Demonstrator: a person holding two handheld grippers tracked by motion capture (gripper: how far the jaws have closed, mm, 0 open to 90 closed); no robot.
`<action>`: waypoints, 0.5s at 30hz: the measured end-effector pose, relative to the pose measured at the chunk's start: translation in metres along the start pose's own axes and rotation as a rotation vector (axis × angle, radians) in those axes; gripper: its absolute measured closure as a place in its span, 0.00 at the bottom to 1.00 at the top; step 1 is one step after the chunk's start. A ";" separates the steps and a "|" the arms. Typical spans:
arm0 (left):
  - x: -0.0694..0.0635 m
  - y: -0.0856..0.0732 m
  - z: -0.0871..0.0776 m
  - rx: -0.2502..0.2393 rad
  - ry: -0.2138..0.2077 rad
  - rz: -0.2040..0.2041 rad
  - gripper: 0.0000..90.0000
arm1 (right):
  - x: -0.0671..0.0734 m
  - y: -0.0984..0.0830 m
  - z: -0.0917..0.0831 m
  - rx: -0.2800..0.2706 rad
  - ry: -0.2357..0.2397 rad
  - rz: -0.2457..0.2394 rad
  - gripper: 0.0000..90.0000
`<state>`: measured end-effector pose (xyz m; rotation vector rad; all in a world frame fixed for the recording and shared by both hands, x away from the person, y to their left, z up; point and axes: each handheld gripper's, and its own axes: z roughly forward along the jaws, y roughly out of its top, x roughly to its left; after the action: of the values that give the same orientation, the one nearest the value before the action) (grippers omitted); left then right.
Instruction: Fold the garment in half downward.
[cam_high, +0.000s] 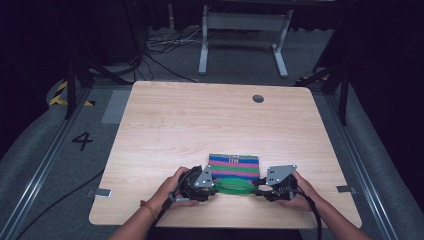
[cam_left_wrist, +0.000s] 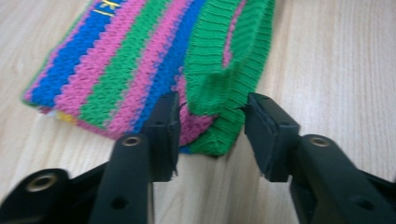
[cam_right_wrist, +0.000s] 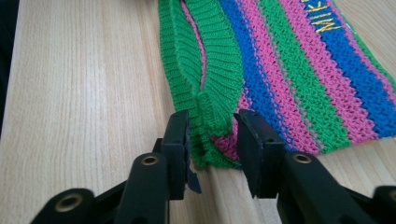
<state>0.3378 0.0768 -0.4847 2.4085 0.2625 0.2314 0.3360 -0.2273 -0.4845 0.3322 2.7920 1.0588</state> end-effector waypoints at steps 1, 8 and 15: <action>0.001 0.001 -0.003 -0.008 0.010 -0.010 0.56 | 0.000 0.001 -0.001 -0.004 -0.005 0.006 0.69; 0.010 0.000 -0.028 -0.011 0.083 -0.036 0.41 | -0.001 0.004 -0.015 -0.015 -0.057 0.035 0.53; 0.016 -0.008 -0.055 0.036 0.171 -0.047 0.31 | -0.009 0.001 -0.040 -0.009 -0.157 0.074 0.39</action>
<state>0.3394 0.1216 -0.4477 2.4182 0.4038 0.4146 0.3363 -0.2544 -0.4538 0.4989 2.6543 1.0133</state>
